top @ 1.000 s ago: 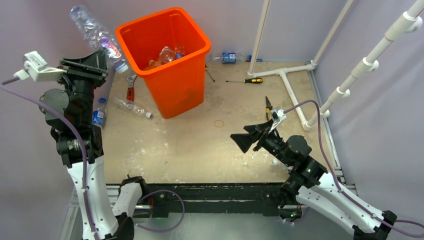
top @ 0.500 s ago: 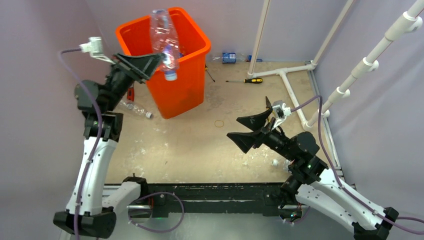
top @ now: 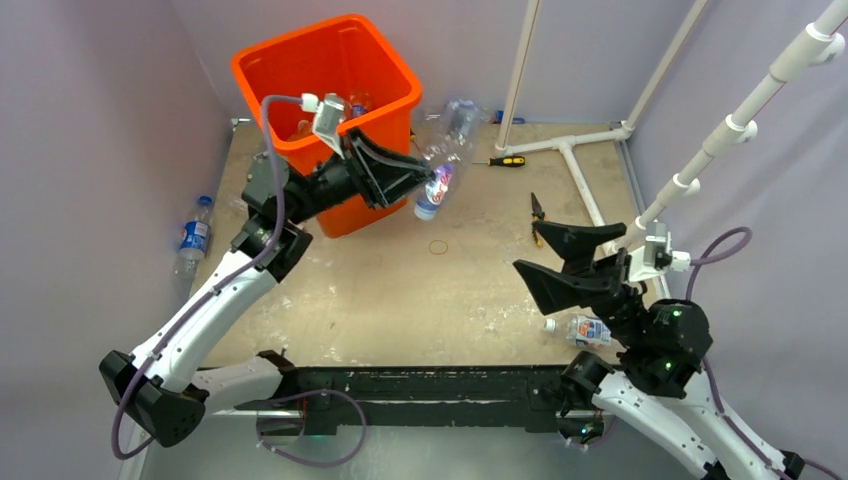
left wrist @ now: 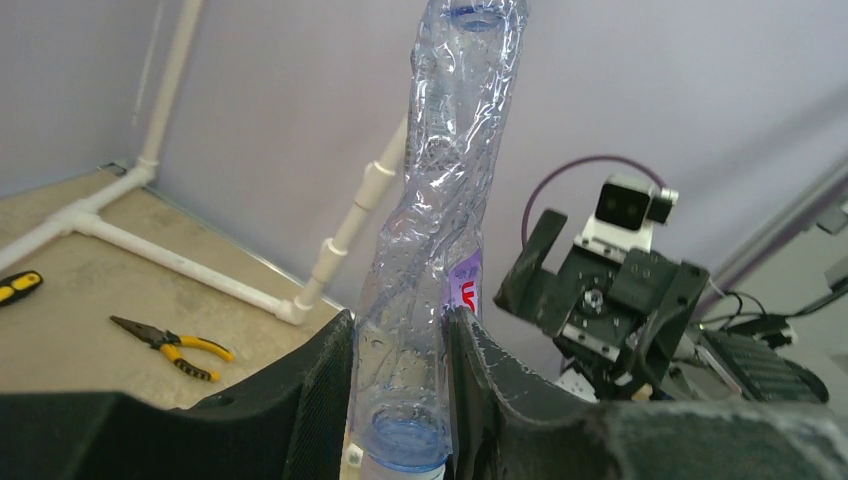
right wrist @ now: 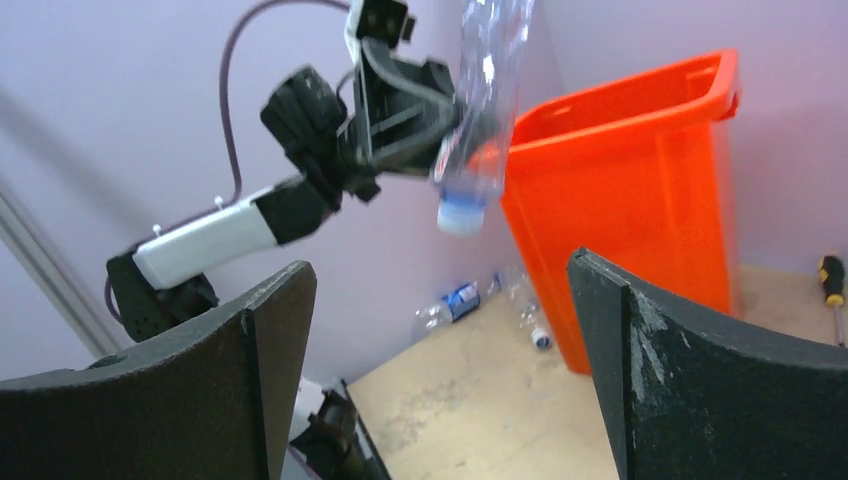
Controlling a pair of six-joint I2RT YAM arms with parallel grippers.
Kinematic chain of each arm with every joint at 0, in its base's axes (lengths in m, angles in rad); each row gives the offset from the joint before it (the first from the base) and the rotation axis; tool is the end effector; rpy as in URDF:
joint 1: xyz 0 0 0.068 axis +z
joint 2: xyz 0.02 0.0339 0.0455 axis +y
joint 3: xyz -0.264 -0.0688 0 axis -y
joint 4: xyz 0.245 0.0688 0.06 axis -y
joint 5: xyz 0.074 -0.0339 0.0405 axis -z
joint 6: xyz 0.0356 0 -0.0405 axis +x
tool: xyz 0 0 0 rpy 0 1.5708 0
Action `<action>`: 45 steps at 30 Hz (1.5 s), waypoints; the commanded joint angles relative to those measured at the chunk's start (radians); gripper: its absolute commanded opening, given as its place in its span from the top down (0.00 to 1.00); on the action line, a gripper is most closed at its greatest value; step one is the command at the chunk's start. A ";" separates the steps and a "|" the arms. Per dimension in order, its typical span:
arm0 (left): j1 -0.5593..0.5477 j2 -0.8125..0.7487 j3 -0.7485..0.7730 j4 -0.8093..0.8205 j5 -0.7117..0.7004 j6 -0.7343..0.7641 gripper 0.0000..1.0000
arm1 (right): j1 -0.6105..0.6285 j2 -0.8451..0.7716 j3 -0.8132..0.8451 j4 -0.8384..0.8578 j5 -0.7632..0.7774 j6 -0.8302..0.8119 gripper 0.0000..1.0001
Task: Put the plastic bottles in the bin
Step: Pick up the plastic bottle from the corner of the board, then place the plastic bottle in the trash bin.
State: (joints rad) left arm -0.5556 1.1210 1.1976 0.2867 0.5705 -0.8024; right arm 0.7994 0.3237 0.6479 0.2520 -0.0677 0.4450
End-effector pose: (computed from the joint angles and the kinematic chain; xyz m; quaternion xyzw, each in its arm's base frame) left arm 0.1955 -0.1440 0.4668 0.1628 0.5692 -0.6204 0.5144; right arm 0.0503 0.0552 0.3921 -0.1133 0.4641 0.5251 0.7044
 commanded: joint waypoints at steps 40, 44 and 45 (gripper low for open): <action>-0.139 -0.248 -0.268 -0.069 0.046 0.288 1.00 | 0.003 0.535 0.463 -0.187 -0.115 0.115 0.04; -0.140 -0.240 -0.276 -0.062 0.045 0.284 1.00 | 0.003 0.582 0.466 -0.106 -0.184 0.149 0.14; -0.140 -0.237 -0.276 -0.058 0.045 0.281 1.00 | 0.003 0.596 0.470 -0.094 -0.200 0.155 0.20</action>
State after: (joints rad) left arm -0.6907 0.8791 0.9302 0.1722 0.6018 -0.5049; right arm 0.7994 0.8860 1.1057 0.0135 -0.1806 0.5564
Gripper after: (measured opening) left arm 0.347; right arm 0.875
